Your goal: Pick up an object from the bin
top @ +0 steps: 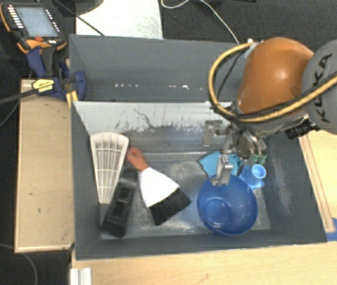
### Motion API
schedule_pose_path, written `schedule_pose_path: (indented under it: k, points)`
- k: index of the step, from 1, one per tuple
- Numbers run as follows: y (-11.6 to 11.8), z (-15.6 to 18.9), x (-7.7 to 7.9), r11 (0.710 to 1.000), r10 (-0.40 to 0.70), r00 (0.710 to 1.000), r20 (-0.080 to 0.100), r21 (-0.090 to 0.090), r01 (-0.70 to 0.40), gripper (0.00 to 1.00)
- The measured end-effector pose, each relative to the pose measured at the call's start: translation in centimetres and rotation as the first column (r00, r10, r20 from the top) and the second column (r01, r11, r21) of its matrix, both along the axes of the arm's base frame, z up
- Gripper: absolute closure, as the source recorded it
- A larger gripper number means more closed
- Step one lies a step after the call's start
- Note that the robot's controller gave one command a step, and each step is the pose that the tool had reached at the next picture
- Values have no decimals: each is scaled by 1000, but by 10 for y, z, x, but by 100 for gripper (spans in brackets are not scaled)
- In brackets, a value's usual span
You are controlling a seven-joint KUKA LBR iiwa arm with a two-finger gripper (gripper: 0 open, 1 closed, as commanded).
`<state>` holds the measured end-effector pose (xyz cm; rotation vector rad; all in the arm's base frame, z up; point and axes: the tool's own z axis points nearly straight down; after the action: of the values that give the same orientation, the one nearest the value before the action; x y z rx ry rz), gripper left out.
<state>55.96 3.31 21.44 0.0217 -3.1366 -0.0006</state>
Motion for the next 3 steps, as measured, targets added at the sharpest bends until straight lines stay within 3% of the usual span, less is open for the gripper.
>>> schedule_pose_path:
  k: [1,2,3]
  points:
    - [0,5,1,1000,-2,1000,8,1,2,0]
    - [-14,-67,-13,937,-348,937,0,-2,348,0]
    - [-1,-104,-16,967,-256,967,8,2,256,0]
